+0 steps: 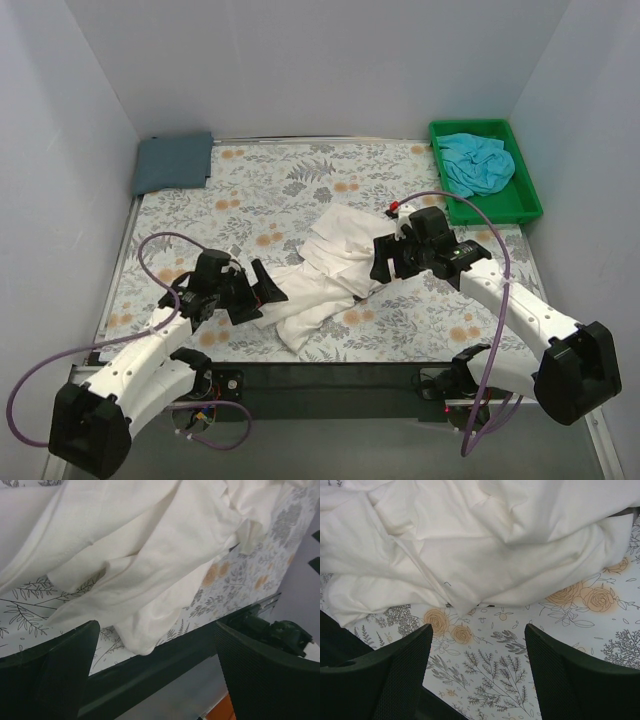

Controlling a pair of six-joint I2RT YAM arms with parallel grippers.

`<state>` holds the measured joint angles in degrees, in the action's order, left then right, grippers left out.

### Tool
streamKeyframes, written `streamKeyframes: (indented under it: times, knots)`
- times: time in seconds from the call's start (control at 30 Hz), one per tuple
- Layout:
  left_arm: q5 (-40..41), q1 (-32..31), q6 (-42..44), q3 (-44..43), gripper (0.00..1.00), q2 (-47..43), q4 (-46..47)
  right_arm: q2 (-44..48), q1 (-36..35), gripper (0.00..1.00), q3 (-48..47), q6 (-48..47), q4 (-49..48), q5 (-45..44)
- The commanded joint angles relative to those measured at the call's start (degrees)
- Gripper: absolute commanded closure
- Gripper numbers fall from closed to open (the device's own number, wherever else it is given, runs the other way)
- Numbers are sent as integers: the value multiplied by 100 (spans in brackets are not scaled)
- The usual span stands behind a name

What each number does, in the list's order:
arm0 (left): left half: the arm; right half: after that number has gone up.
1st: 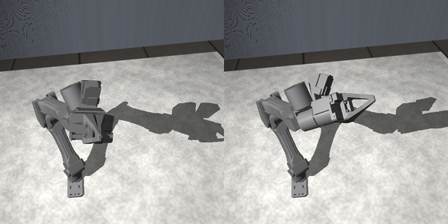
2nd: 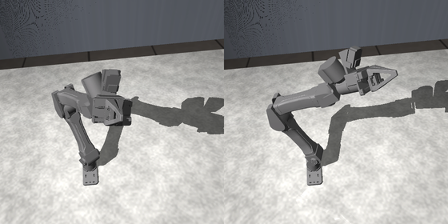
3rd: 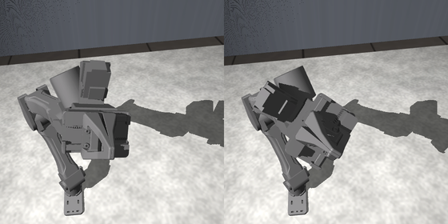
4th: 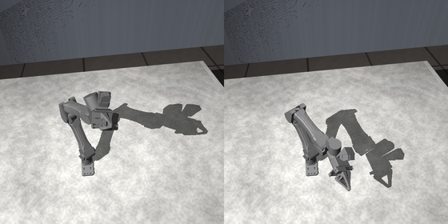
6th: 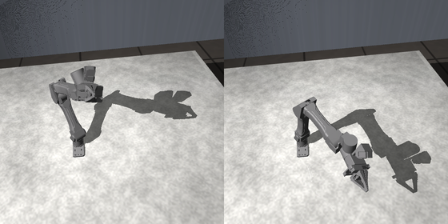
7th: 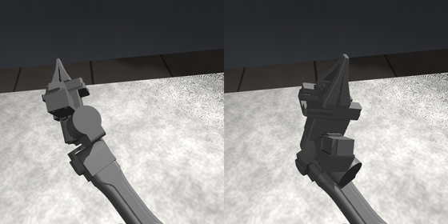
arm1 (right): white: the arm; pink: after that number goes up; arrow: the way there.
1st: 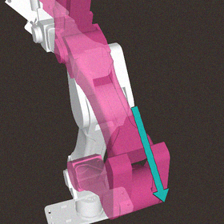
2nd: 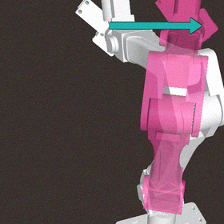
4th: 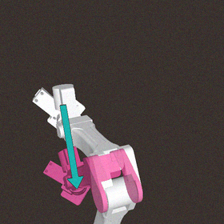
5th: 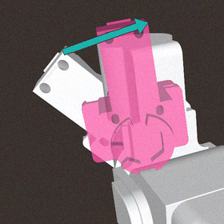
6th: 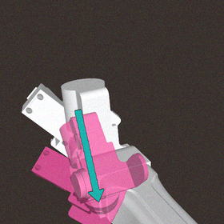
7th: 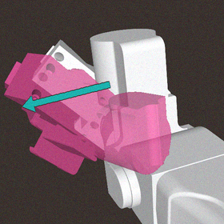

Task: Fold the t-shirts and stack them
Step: Flatten the tshirt out

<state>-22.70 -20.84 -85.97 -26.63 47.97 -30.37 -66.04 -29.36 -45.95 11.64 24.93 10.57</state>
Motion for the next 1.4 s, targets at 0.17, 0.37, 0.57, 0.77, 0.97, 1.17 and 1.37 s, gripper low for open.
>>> streamKeyframes:
  times: [0.17,0.37,0.57,0.77,0.97,1.17,1.37]
  knots:
    - [2073,-1729,-753,-202,9,986,111,-356,-350,32,-89,-197,-234,121]
    - [3227,-2415,-1141,-527,9,1171,-303,-979,-701,33,-413,-232,-339,-124]
    - [3895,-2723,-1360,-711,9,1733,-364,-1718,-1010,34,-783,-215,-348,-748]
    - [4440,-2794,-1562,-844,23,2296,-347,-1965,-1045,53,-880,-302,-226,-1513]
    - [5054,-2768,-1458,-879,92,2437,-189,-1667,-861,99,-933,-171,-23,-2137]
    - [4591,-699,570,-1475,100,2507,469,-868,-202,99,-1073,575,319,-2270]
    - [4370,71,2296,-3050,100,2876,611,452,-96,99,-432,1605,408,-1716]
